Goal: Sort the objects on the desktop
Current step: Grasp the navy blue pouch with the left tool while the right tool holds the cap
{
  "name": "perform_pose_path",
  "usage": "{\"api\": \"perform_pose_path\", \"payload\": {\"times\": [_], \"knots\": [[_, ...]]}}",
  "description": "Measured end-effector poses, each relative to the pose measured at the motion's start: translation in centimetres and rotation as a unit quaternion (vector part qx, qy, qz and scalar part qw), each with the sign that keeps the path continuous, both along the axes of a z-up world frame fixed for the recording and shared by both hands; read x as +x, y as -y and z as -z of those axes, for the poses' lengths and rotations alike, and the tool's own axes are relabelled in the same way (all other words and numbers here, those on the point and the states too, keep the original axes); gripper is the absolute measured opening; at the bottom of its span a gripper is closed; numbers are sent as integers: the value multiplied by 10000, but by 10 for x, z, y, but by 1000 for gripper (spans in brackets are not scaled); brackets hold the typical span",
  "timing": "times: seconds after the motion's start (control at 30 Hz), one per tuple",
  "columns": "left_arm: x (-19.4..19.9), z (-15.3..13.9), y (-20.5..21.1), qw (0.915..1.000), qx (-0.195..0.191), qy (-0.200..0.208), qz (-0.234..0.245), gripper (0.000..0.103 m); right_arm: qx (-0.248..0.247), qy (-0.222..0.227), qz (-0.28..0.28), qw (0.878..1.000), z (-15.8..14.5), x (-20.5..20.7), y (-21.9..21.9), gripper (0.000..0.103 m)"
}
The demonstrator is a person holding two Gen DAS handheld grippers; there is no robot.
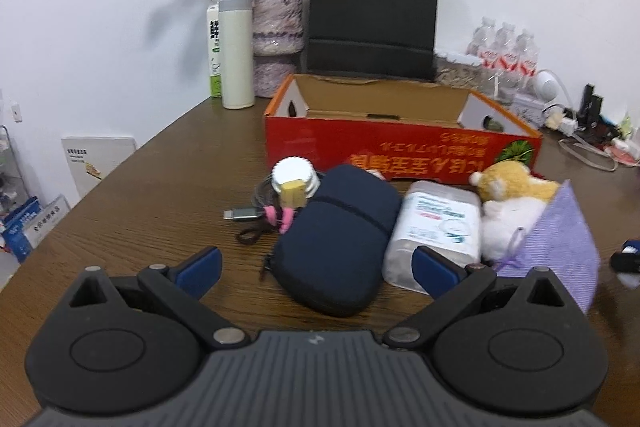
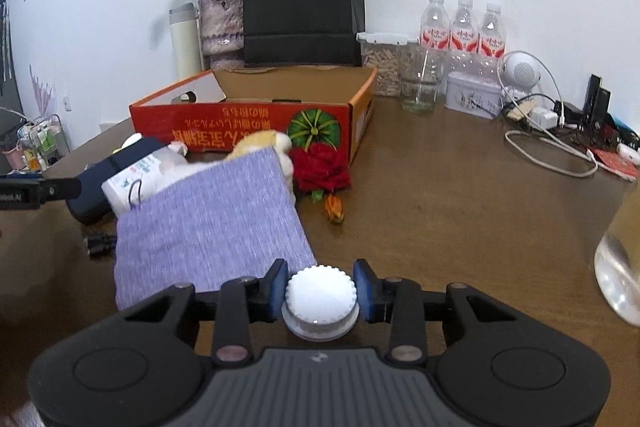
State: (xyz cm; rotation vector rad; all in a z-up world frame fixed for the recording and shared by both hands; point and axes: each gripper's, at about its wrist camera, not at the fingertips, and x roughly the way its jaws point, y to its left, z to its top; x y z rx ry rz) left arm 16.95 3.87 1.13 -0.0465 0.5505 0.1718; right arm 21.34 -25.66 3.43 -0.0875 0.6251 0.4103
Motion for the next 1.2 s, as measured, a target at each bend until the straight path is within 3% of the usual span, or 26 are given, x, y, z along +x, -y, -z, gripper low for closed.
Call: {"api": "perform_pose_path", "payload": {"times": [0.17,0.27,0.37,0.7,1.03,1.2], "knots": [[15,6,-7,9995,226,-239,25,103,-50,39,-21,10000,-6,11,-11,34],[23,4,-13,9996,214,-166,77,103,-89,62,-19,9999,-10,19,-18,34],[32,0,-16,9994,191,-125,252,103,-116,103,-26,9999,-14,28,-26,34],[66,11,-16,9939,196,-611,900,103,104,148,-13,9998,-19,61,-49,34],[76,14,-7,9939,254,-511,942,102,265,160,4,9995,-11,65,-45,34],[80,22,-2,9927,475,-630,914,90,275,131,-29,9995,-7,64,-44,34]]}}
